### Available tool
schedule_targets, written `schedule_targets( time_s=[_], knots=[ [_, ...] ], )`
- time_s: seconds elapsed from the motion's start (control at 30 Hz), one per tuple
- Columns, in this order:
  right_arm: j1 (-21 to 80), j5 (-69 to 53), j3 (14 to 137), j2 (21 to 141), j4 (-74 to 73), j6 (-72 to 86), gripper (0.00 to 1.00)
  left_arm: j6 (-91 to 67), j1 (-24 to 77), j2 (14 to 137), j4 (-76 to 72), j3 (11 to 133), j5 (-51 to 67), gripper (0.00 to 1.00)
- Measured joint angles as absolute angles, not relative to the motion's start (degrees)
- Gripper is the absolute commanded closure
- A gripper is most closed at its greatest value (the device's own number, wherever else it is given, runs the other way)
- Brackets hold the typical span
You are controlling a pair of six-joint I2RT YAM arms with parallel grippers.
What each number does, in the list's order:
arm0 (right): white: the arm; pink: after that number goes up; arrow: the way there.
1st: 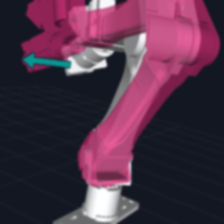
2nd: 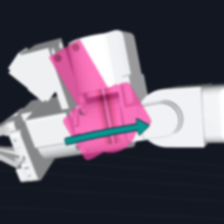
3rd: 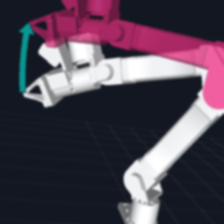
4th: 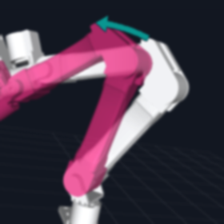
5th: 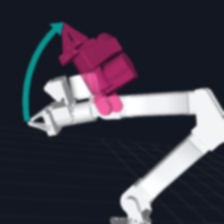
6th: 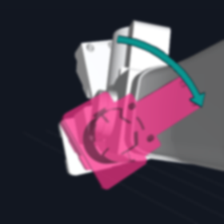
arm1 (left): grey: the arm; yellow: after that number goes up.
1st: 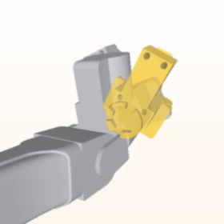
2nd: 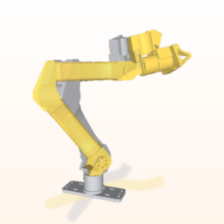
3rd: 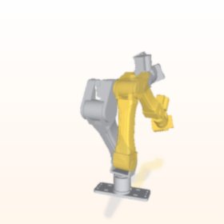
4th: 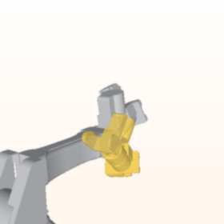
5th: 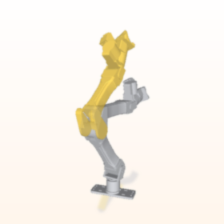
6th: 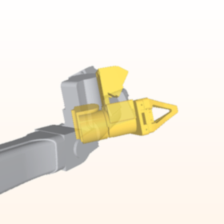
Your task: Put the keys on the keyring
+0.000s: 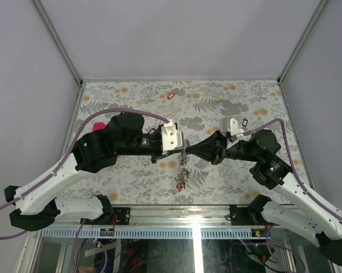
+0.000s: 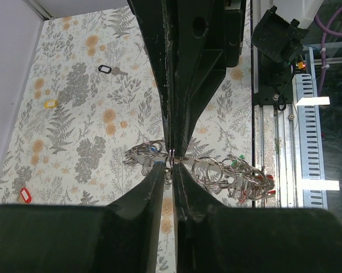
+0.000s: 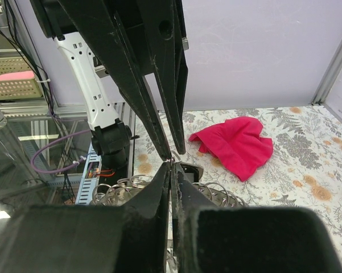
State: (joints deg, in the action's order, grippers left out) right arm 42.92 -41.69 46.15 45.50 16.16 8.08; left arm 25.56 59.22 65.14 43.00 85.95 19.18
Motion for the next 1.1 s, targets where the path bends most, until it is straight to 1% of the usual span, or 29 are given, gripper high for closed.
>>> schedule_targets(
  time_s=[0.2,0.87,1.1],
  knots=[
    [42.92,-41.69,46.15,45.47,16.16,8.21,1.00,25.56,59.24,65.17,43.33,85.97,19.33,1.00],
    [42.89,-41.65,46.15,43.44,16.23,9.13,1.00,25.61,59.59,65.19,43.27,86.00,19.33,1.00],
    [42.89,-41.56,46.15,43.07,18.31,10.41,1.00,25.61,59.59,65.19,42.92,86.00,19.90,1.00]
  ],
)
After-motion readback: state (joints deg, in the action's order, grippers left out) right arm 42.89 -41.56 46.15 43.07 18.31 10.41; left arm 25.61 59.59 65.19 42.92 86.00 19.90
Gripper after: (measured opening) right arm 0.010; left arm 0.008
